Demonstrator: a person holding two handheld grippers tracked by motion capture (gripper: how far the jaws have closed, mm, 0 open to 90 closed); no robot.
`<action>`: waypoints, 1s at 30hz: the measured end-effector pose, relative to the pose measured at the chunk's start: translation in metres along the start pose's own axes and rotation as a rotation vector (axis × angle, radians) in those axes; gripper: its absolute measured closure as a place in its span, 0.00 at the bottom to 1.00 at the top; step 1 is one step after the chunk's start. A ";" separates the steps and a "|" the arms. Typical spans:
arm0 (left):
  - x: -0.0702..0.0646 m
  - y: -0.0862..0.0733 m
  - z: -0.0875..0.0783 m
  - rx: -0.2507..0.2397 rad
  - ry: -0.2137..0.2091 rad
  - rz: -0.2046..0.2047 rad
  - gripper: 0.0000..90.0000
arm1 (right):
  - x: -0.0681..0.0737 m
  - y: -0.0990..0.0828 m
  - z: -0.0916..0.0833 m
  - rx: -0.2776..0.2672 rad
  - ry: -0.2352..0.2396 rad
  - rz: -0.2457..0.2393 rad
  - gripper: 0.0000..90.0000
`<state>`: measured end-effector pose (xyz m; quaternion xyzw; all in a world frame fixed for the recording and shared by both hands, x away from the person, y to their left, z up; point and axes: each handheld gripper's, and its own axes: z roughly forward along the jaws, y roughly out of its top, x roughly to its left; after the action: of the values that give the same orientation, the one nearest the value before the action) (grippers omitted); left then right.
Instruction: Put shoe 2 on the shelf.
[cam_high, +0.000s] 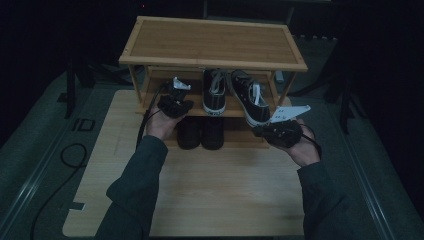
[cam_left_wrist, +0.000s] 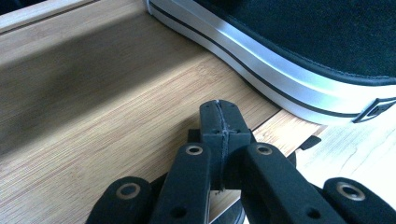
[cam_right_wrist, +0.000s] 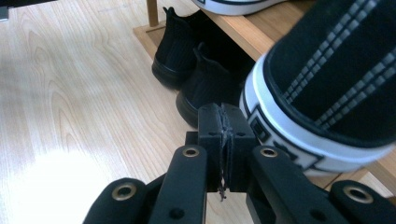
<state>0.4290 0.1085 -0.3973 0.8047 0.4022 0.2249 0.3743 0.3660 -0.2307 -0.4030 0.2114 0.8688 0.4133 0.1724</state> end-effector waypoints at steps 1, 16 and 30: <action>0.000 0.000 0.000 0.000 0.000 0.000 1.00 | -0.001 -0.001 -0.001 0.001 -0.001 0.002 0.98; -0.001 0.001 0.000 0.003 0.009 0.008 1.00 | -0.007 -0.010 -0.012 -0.001 -0.026 0.013 0.99; -0.009 0.004 0.003 0.011 0.061 0.040 1.00 | -0.011 -0.013 -0.019 -0.025 -0.037 0.025 0.99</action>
<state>0.4277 0.0979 -0.3964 0.8075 0.3982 0.2545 0.3530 0.3637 -0.2557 -0.4008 0.2277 0.8574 0.4223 0.1861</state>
